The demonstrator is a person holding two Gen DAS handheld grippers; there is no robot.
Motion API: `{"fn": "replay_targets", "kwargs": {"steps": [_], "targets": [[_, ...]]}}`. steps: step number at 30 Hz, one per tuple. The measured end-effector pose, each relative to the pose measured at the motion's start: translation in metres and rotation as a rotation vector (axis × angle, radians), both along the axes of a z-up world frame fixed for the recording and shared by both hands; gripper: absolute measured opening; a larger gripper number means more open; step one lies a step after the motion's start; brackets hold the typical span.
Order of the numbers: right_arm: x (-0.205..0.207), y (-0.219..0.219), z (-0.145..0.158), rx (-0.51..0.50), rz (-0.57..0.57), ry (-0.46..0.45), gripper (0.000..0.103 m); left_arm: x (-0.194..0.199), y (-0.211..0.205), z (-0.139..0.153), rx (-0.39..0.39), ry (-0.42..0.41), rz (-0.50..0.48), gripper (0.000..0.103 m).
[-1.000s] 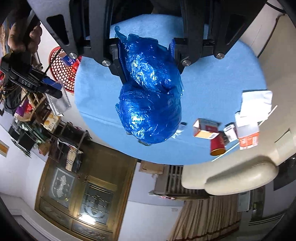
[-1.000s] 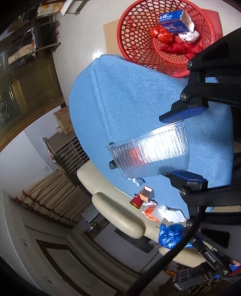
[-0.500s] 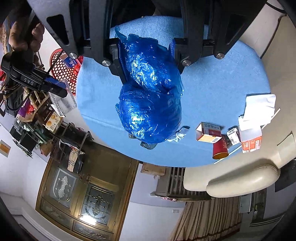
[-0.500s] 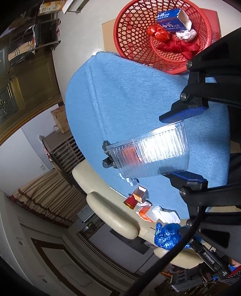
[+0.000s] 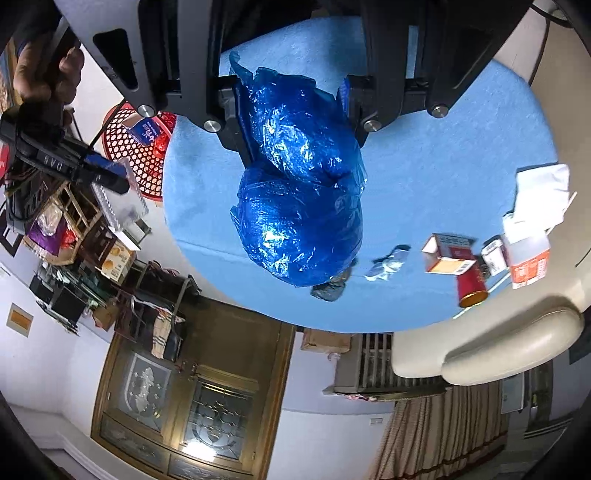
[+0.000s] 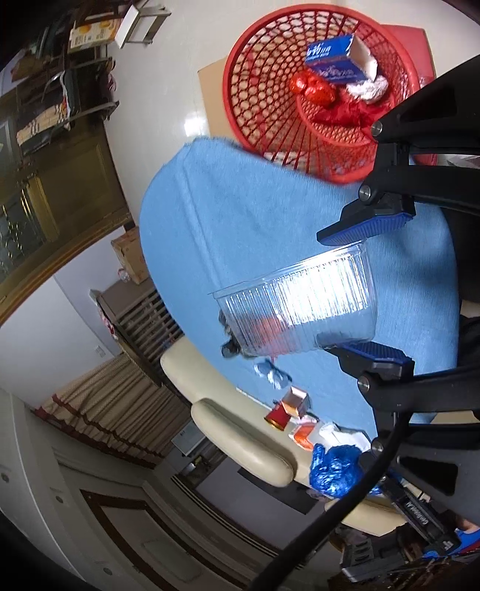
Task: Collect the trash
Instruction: 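Carry the clear container and blue bag over to the red wastebasket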
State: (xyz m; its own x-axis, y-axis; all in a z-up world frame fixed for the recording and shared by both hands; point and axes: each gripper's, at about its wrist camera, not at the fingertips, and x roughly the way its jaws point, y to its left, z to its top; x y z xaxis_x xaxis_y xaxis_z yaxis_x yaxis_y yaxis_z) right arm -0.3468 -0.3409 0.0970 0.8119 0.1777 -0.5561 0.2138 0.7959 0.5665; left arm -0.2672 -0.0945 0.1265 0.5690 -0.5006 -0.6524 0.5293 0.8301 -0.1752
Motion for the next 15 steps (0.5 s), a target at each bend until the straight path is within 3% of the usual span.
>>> {"fn": "replay_targets", "kwargs": {"steps": [6, 15], "targets": [[-0.002, -0.029, -0.022, 0.025, -0.063, 0.076, 0.052, 0.008, -0.029, 0.003, -0.017, -0.004, -0.064, 0.038], [-0.013, -0.056, -0.024, 0.007, -0.166, 0.105, 0.052, 0.017, -0.053, 0.006, -0.025, -0.006, -0.139, 0.038]]}}
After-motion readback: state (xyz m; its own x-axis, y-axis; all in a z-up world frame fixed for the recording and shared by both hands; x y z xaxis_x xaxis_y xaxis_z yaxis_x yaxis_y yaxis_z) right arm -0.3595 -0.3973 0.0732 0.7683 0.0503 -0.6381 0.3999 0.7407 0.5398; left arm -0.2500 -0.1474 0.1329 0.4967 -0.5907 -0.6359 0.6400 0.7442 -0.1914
